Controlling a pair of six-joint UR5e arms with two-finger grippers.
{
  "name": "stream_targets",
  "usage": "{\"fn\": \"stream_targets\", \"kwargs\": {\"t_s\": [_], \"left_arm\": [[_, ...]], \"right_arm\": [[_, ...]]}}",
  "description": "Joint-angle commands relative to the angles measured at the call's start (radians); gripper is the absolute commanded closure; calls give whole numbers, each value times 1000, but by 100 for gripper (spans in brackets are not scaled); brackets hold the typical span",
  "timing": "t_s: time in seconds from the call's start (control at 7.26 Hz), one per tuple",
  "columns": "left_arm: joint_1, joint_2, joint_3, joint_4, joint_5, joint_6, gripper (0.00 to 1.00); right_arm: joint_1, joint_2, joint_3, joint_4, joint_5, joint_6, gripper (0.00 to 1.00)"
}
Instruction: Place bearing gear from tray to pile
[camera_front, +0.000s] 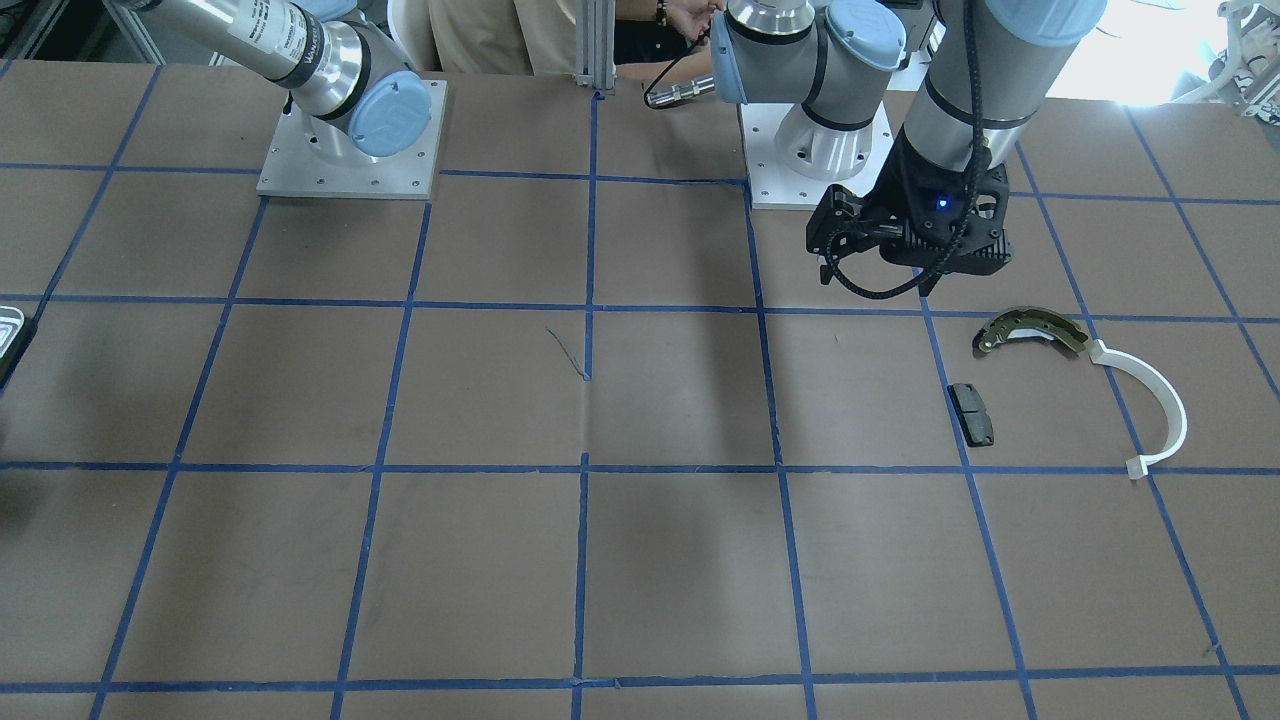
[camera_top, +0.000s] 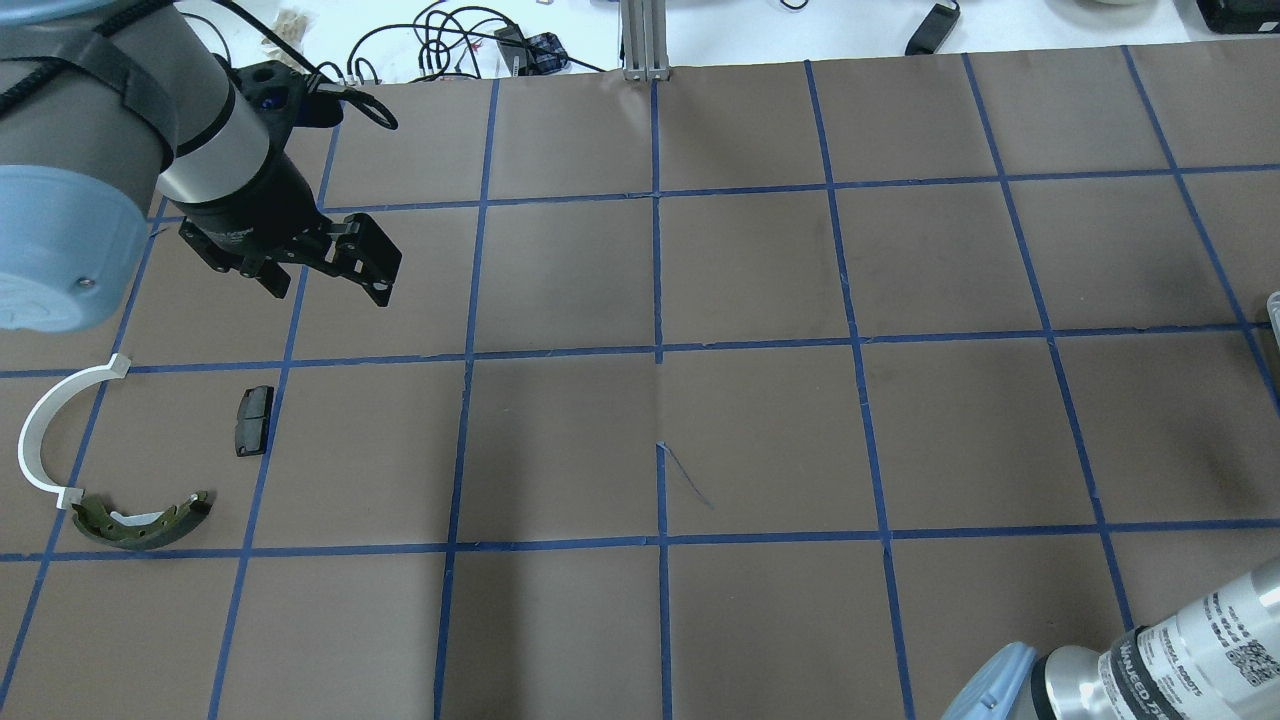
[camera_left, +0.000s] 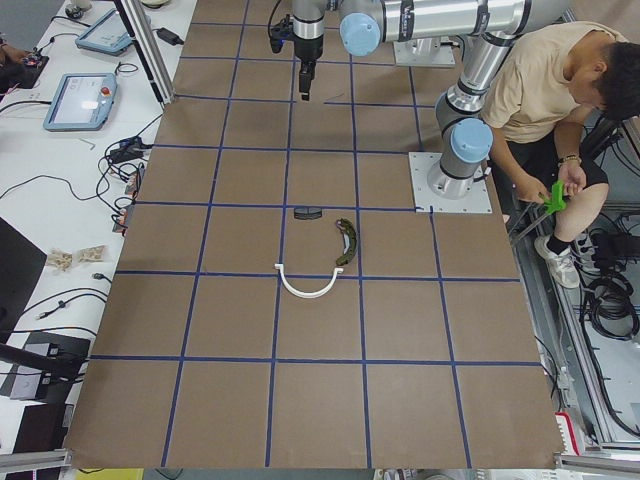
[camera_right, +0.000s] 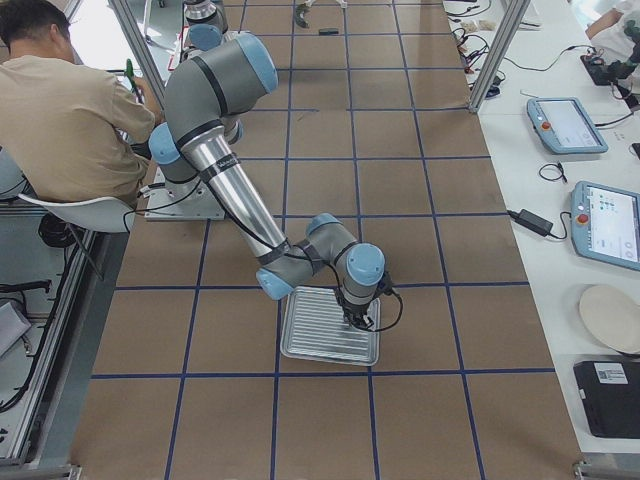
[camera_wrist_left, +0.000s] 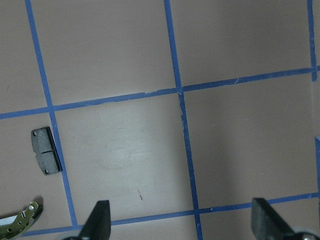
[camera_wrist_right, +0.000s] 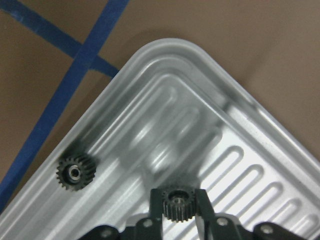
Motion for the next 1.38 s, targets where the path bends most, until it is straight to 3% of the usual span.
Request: {"fn": "stream_targets", "kwargs": {"t_s": [0.0,0.14,0.41,0.69,1.24], "left_arm": [[-1,-13,3,1,-2,14,0],[-3,-5,3,2,-2,14,0],[-3,6,2,1,-2,14,0],[-1,7,3,1,-1,15,0],[-6,12,-4,-4,1,14,0]], "right_arm": [[12,-24,-3,4,-3,28,100],[44,-65,8,19,12,113,100],[223,-141,23,79,11,282,100],[415,-232,98,98,11,496,100],[892,-457,322,105,14,1184,100]]}}
